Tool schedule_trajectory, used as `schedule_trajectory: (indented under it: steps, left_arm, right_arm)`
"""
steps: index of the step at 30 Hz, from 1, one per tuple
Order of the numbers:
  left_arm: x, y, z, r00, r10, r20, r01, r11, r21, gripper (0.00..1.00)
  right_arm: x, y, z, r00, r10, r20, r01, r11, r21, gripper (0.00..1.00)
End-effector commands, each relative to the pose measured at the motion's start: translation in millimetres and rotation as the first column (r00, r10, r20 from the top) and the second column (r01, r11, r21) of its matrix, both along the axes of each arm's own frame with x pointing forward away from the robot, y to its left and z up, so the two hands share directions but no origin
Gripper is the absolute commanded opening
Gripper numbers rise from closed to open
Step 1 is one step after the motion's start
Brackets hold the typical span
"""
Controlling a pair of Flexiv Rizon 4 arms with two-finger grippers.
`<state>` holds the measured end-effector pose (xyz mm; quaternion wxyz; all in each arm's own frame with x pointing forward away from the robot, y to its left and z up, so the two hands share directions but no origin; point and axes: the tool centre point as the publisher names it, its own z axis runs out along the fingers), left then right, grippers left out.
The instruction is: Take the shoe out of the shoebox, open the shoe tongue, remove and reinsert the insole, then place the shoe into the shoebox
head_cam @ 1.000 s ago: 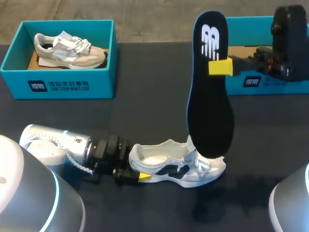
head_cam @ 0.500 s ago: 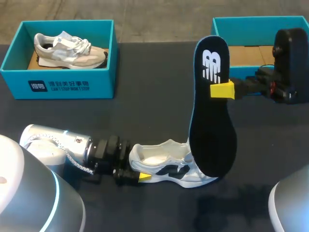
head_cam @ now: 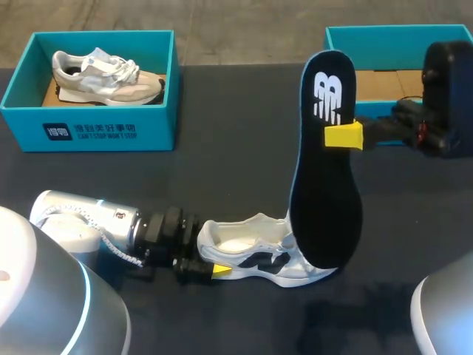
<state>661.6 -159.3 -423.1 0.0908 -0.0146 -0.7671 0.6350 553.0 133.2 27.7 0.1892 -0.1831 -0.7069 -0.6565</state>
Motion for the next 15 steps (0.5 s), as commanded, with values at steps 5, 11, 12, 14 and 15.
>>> schedule_trajectory:
  steps: [5, 11, 12, 14, 15]
  left_arm:
    - [0.2, 0.0, -2.4, 1.000, 0.002, -0.001, -0.002, 1.000, 0.001, 0.00]
    - [0.2, 0.0, -2.4, 1.000, 0.002, -0.001, -0.002, 1.000, 0.001, 0.00]
    - [0.2, 0.0, -2.4, 1.000, 0.002, -0.001, -0.002, 1.000, 0.001, 0.00]
    - [0.2, 0.0, -2.4, 1.000, 0.002, -0.001, -0.002, 1.000, 0.001, 0.00]
    - [0.2, 0.0, -2.4, 1.000, 0.002, -0.001, -0.002, 1.000, 0.001, 0.00]
  right_arm:
    - [17.8, 10.2, 8.1, 0.993, -0.114, -0.029, 0.113, 0.992, -0.055, 0.00]
    - [33.1, 6.4, 12.2, 0.993, -0.111, -0.032, 0.110, 0.993, -0.049, 0.00]
    - [34.3, 6.3, 12.6, 0.994, -0.108, -0.031, 0.107, 0.993, -0.049, 0.00]
    - [36.0, 6.9, 14.1, 0.995, -0.101, -0.028, 0.099, 0.994, -0.049, 0.00]
    - [36.3, 7.8, 15.8, 0.995, -0.096, -0.026, 0.095, 0.994, -0.047, 0.00]
